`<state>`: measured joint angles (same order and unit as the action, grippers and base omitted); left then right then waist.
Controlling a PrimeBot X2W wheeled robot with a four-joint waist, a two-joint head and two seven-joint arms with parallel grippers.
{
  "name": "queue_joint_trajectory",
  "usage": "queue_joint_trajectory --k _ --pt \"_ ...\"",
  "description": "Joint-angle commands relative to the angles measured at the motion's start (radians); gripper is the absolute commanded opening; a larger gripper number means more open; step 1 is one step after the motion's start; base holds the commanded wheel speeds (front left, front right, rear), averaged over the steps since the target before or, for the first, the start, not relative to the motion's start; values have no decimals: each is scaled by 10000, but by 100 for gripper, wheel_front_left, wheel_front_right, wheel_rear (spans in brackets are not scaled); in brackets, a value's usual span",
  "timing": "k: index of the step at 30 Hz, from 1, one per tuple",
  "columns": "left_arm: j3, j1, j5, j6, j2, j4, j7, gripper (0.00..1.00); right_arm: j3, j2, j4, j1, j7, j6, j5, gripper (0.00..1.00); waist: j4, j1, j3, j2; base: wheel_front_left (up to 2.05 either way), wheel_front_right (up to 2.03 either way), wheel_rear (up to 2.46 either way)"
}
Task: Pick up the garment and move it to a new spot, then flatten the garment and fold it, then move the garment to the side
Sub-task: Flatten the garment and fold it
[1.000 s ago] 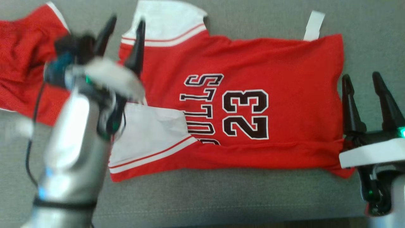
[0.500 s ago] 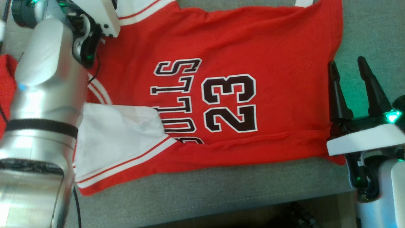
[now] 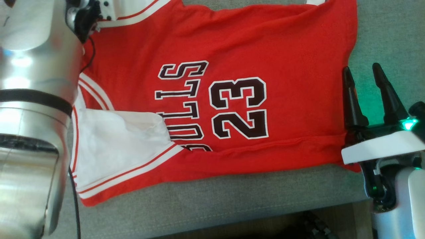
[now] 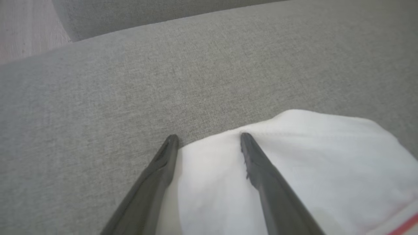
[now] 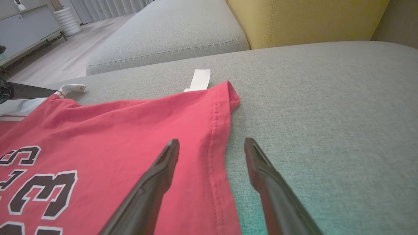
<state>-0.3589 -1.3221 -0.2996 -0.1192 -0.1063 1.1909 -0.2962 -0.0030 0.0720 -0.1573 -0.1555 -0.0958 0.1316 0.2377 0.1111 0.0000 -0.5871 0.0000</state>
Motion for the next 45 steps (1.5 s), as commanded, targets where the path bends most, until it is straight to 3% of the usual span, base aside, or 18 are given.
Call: queue_joint_trajectory --k 1,3,4,6,10,14,21,27,32,40,41,42,43,45 --pt "-220 778 46 -57 -158 469 -528 100 142 5 -302 -136 48 -9 99 100 -42 0 34 0 0 0 0" --pt "-370 799 28 -84 -117 520 -708 94 135 -2 -318 -135 21 -9 103 100 -69 0 75 0 0 0 0" --pt "-430 809 11 -92 -107 541 -781 74 132 -9 -331 -130 5 -9 94 100 -81 0 93 0 0 0 0" --pt "-550 823 -7 -103 -118 549 -768 0 137 -13 -337 -145 -12 -9 122 100 -96 0 118 0 0 0 0" --pt "-621 853 -18 -58 -251 312 195 0 50 13 -352 -225 -48 -9 143 100 -125 0 207 0 0 0 0" --pt "-486 1008 -87 340 -304 53 1698 0 -189 158 -155 -492 -134 -9 156 100 -211 0 363 0 0 0 0" --pt "-260 1341 -392 406 -129 -253 3658 0 -433 792 1207 -1850 -321 -9 488 100 -635 0 474 0 0 0 0" --pt "-344 1338 -478 311 76 -421 4503 0 -384 1279 2874 -3649 -601 -9 1004 100 -1008 0 361 0 0 0 0" --pt "-472 1328 -565 223 249 -448 4769 0 -345 1664 4343 -4638 -1684 -9 1194 100 -1233 0 335 0 0 0 0" --pt "-574 1283 -691 187 364 -550 5146 0 10 2095 4927 -4790 -3267 -9 1578 100 -1408 0 404 0 0 0 0" --pt "-580 1273 -692 206 361 -564 5186 0 22 2122 4898 -4742 -3448 -9 1609 79 -1420 0 417 0 0 0 0" --pt "-576 1270 -708 214 360 -569 5218 0 33 2147 4870 -4685 -3644 -9 1642 44 -1434 0 429 0 0 0 0" --pt "-566 1266 -727 221 354 -577 5249 0 27 2151 4848 -4617 -3866 -9 1692 0 -1447 0 444 0 0 0 0" --pt "-556 1278 -762 228 344 -581 5300 0 9 2134 4739 -4458 -4291 -9 1780 0 -1470 0 482 0 0 0 0"
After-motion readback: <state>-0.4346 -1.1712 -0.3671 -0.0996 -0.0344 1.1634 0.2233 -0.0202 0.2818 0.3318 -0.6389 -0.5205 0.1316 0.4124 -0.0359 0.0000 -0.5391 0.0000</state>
